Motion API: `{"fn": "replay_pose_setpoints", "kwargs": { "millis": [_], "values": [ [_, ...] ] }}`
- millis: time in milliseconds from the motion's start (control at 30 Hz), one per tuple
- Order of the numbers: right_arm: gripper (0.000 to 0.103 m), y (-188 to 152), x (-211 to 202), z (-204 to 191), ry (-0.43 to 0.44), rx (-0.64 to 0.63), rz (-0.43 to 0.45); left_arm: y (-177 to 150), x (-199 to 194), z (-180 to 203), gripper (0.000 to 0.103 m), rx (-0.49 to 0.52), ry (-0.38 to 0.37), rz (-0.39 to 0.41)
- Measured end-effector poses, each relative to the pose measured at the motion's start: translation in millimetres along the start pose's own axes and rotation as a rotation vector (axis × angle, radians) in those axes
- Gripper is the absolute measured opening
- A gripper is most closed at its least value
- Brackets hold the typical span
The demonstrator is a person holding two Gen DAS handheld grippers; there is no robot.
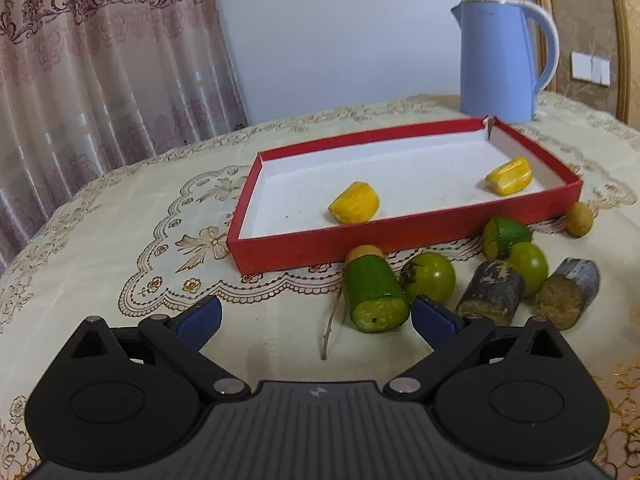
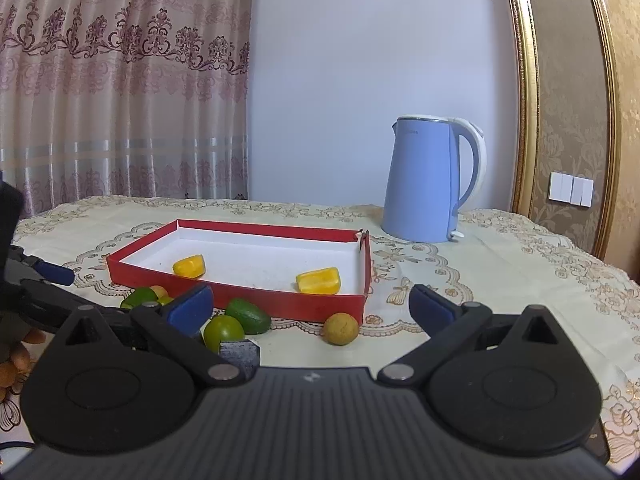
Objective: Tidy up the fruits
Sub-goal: 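Lift both open grippers out of the tray back toward the remaining fruits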
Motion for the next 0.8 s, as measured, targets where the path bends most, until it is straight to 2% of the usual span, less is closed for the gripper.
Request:
{"fn": "replay_pose_setpoints", "kwargs": {
  "millis": [167, 467, 667, 800],
  "values": [
    [0.103, 0, 2, 1, -0.003, -0.003, -0.003, 0, 1, -5, 0.103, -0.025, -0.004, -0.015],
    [0.103, -1, 3, 1, 0.002, 0.005, 0.004, 5, -12, -30, 0.102, -0.077, 0.034, -0.002],
    [0.103, -2, 4, 0, 0.008, 0.003, 0.000, 2, -7, -28, 0.102, -0.113, -0.026, -0.044],
    [0.103, -2, 5, 1, 0.009, 0.010, -0.001, 3, -6, -17, 0.102, -0.106, -0.068, -0.041]
  ]
}}
Point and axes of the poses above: each gripper's, at about its wrist camera, not at the fingertips, and x roughly the way its jaws point, z to its right, y to its top, the point moved 2 cm from there along x, roughly the way its jaws point, and after that the axes turned 12 degrees about -x, right-handed, at the moved point
